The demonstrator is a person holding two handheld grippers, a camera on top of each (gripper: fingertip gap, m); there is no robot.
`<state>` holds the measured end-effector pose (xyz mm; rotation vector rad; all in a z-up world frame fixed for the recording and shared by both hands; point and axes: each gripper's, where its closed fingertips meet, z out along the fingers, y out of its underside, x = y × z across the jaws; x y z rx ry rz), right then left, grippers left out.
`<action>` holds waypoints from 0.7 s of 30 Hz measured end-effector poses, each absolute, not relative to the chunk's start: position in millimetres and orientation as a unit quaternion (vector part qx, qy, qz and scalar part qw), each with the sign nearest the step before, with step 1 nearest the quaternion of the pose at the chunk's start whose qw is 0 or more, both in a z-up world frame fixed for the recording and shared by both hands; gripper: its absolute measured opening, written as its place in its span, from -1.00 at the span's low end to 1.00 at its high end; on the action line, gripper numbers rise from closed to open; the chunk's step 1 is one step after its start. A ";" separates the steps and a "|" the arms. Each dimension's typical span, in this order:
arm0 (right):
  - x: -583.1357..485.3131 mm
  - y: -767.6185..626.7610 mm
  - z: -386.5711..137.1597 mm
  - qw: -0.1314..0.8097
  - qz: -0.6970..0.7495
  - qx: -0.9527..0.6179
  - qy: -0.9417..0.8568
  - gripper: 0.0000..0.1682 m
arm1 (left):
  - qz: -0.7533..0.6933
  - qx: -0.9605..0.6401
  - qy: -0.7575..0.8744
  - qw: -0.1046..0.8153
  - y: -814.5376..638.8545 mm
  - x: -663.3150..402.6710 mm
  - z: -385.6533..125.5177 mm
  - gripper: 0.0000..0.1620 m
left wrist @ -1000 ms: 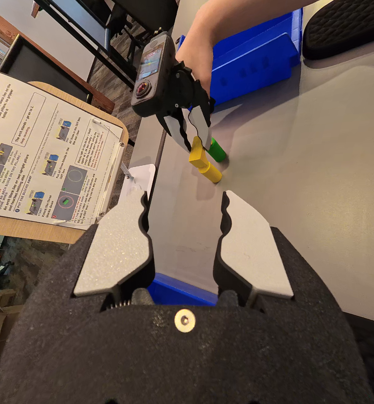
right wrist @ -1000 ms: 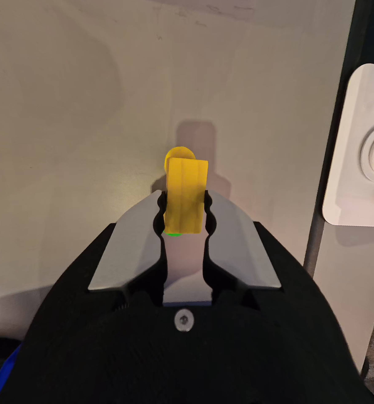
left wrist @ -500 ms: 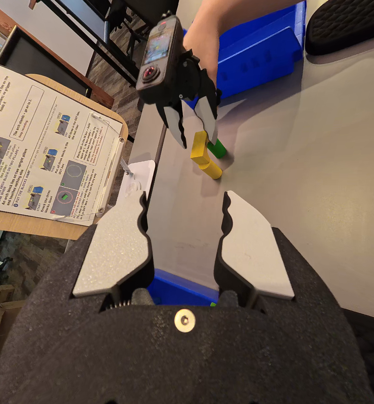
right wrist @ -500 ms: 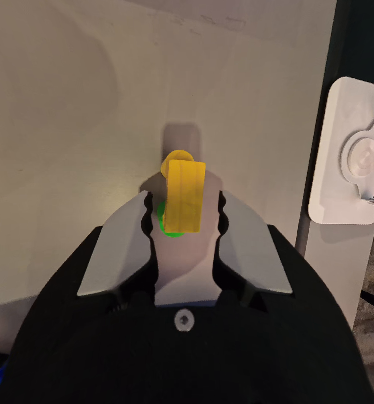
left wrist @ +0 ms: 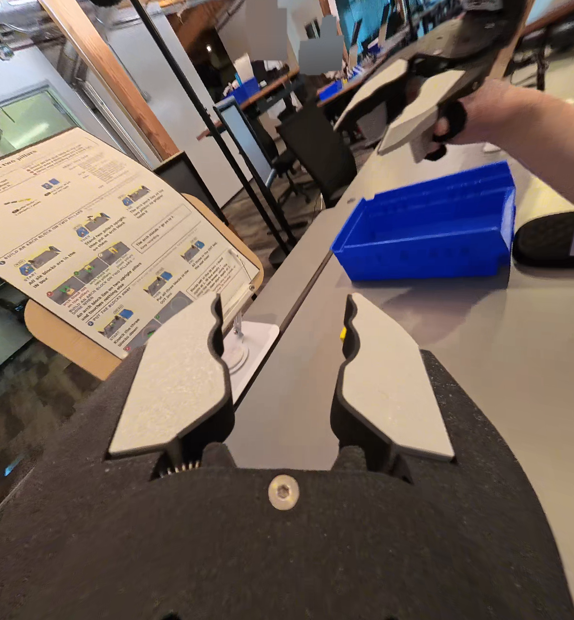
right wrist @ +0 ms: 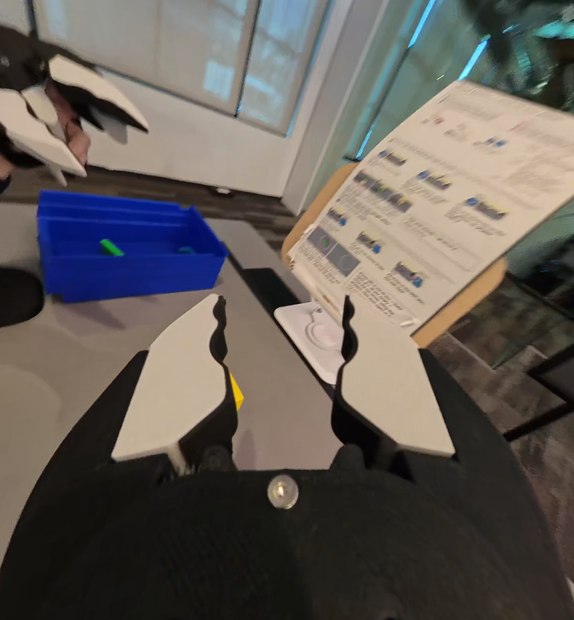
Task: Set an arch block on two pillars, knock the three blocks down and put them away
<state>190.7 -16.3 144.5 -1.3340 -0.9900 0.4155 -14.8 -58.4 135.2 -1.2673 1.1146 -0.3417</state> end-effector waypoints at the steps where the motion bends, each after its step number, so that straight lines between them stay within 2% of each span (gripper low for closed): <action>1: 199.3 -19.4 149.9 0.671 0.177 -0.586 -0.418 -0.19 | -0.156 -0.558 0.485 0.655 -56.1 -10.3 134.5 -0.12; 5: 221.1 -21.1 149.7 0.690 0.172 -0.593 -0.378 -0.22 | -0.200 -0.577 0.475 0.633 -48.9 13.2 121.2 -0.07; 10: 230.7 4.2 92.2 0.609 0.098 -0.656 -0.436 -0.36 | -0.216 -0.599 0.461 0.618 -32.6 37.7 95.4 -0.29; 13: 226.0 11.2 61.6 0.555 0.106 -0.682 -0.464 -0.43 | -0.214 -0.623 0.478 0.582 -29.7 52.3 75.1 -0.29; 15: 217.5 9.5 51.4 0.529 0.136 -0.693 -0.470 -0.53 | -0.217 -0.627 0.486 0.570 -31.1 61.0 74.4 -0.31; 21: 197.7 11.4 47.0 0.526 0.149 -0.690 -0.475 -0.54 | -0.211 -0.627 0.494 0.564 -27.7 71.7 87.2 -0.40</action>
